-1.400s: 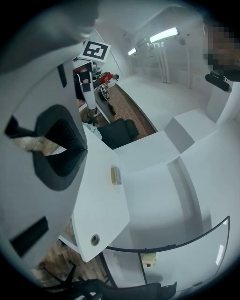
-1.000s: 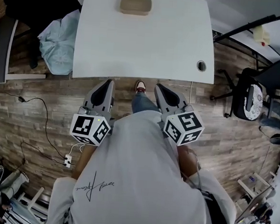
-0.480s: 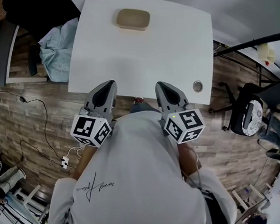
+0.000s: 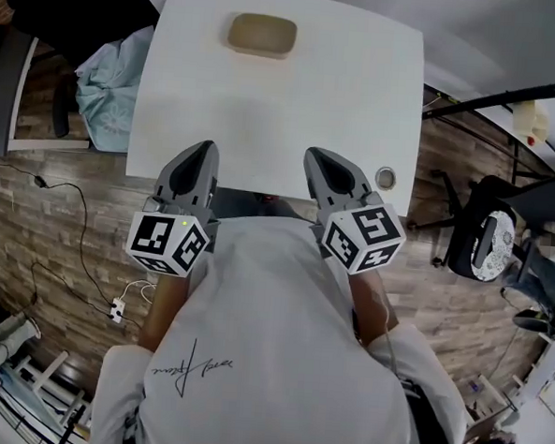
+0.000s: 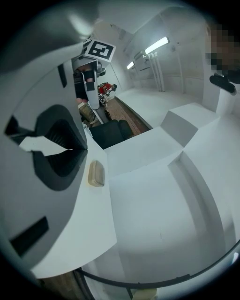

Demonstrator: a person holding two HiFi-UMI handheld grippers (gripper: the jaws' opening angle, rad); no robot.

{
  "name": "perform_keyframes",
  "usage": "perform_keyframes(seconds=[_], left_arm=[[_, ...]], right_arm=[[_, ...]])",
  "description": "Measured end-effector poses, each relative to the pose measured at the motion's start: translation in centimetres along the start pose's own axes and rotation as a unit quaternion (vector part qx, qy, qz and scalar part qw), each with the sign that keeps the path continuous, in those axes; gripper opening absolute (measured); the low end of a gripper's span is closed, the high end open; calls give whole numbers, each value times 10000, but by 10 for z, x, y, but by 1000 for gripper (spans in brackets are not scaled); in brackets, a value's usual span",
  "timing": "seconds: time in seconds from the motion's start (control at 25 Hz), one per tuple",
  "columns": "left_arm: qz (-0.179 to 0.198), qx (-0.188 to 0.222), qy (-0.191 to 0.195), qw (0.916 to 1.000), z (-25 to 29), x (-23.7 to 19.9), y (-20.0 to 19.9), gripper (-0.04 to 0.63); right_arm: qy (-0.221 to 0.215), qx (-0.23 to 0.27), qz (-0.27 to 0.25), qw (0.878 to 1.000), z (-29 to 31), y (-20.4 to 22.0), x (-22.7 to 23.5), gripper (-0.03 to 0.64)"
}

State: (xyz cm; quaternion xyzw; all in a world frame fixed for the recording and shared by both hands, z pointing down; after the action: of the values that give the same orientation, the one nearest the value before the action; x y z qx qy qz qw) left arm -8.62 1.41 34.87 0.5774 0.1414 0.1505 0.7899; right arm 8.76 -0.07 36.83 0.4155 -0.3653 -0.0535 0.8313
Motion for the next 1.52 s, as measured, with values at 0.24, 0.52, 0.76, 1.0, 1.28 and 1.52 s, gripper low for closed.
perform_keyframes(seconds=[0.24,0.52,0.76,1.0,1.28,1.52], left_arm=[[22,19,47,10000,-4,3,0,6],[87,39,168,9998,6,0,-2,6],[2,94,287,9995,18,-8,-5,6],[-112,-162,457,9988,26,-12,8,6],[71,-247,573,9980,35,-17,8,6],[-44,-304,637,9975,36,-19,12,6]], right_arm=[[26,52,-158,9999,12,0,-4,11],[-21,38,-312,9995,36,-4,-7,11],[30,40,-215,9998,62,-14,0,11],[145,28,-101,9998,84,-18,12,11],[417,189,109,9989,109,-27,33,11],[566,151,288,9979,134,-22,53,11]])
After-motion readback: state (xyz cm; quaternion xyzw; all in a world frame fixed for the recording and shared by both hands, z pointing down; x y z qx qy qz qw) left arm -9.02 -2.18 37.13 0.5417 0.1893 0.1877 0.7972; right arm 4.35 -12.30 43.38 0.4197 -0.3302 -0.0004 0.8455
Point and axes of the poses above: the fingertips, and each gripper's own axes: z forward along the fingers, x to its right, y out of its underside, the point moved 2 cm from there along -z, backward along the fingers, and after that the axes turned 15 degrees about z, right-handed, at the moved point
